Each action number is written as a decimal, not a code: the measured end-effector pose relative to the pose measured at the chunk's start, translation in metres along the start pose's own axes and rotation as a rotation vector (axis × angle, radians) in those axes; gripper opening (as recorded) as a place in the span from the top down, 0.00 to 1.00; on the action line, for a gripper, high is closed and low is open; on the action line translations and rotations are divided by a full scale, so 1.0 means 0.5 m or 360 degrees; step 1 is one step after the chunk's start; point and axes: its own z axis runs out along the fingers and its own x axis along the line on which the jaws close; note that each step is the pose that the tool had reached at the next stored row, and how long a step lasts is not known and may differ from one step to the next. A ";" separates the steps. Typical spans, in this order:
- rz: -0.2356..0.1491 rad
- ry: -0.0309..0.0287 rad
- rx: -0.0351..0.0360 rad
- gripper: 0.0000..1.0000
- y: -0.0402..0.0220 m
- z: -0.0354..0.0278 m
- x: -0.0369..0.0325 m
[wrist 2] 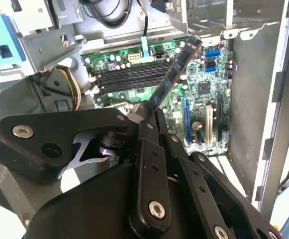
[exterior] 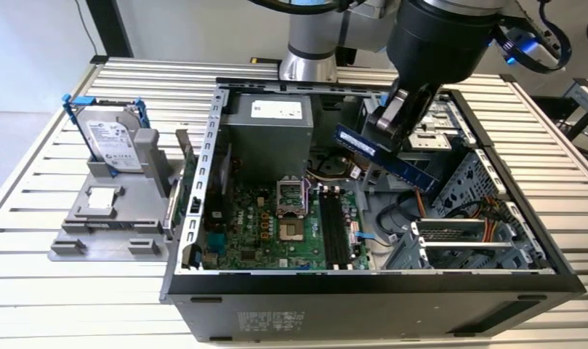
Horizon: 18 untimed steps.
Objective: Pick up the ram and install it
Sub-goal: 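Pick up the ram and move it above insertion slot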
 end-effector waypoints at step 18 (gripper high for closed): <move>0.0444 -0.00080 0.0013 1.00 0.000 0.000 0.000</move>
